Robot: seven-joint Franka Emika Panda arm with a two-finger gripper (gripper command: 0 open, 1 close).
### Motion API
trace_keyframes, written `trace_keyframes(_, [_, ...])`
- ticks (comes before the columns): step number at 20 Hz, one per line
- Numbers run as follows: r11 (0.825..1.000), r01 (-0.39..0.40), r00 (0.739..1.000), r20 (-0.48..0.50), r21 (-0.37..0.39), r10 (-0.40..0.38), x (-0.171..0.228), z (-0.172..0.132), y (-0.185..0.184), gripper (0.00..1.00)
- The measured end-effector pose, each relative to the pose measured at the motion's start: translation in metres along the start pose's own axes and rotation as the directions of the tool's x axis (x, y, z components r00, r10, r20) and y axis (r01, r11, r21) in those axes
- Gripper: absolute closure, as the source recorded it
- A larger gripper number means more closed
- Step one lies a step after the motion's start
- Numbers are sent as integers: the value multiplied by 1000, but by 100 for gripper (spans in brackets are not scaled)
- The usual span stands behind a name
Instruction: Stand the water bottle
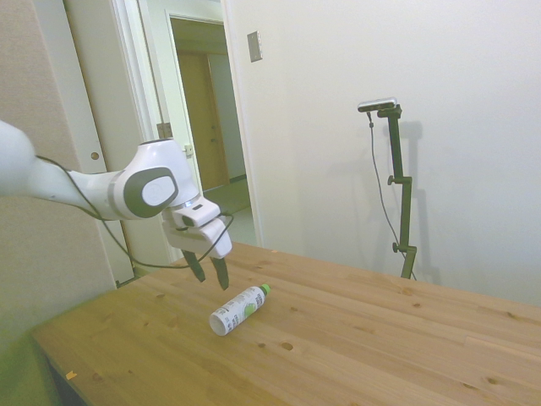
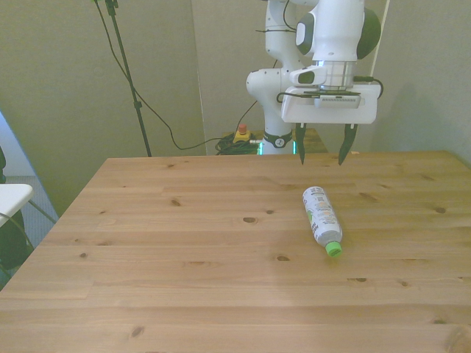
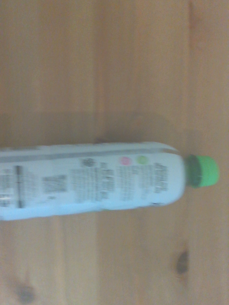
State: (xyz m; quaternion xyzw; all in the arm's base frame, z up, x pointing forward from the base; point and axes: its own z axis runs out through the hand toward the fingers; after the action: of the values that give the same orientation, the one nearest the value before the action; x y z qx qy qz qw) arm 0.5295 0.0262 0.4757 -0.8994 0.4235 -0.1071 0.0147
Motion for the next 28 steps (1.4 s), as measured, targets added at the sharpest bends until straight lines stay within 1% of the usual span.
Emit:
trace_keyframes(2, [1000, -13, 1000, -14, 2, 13, 23, 7, -23, 0])
trace_keyframes(5, [999, -36, 999, -9, -4, 36, 49, 24, -52, 0])
trace_keyframes(10, [998, -52, 999, 3, -24, 52, 66, 61, -85, 0])
trace_keyframes(17, [996, -70, 997, 10, -62, 71, 72, 105, -97, 0])
trace_keyframes(26, [993, -84, 996, 1, -84, 84, 74, 137, -102, 0])
trace_keyframes(27, [993, -83, 997, 1, -87, 83, 74, 140, -103, 100])
trace_keyframes(28, [993, -82, 997, 0, -90, 82, 74, 141, -102, 100])
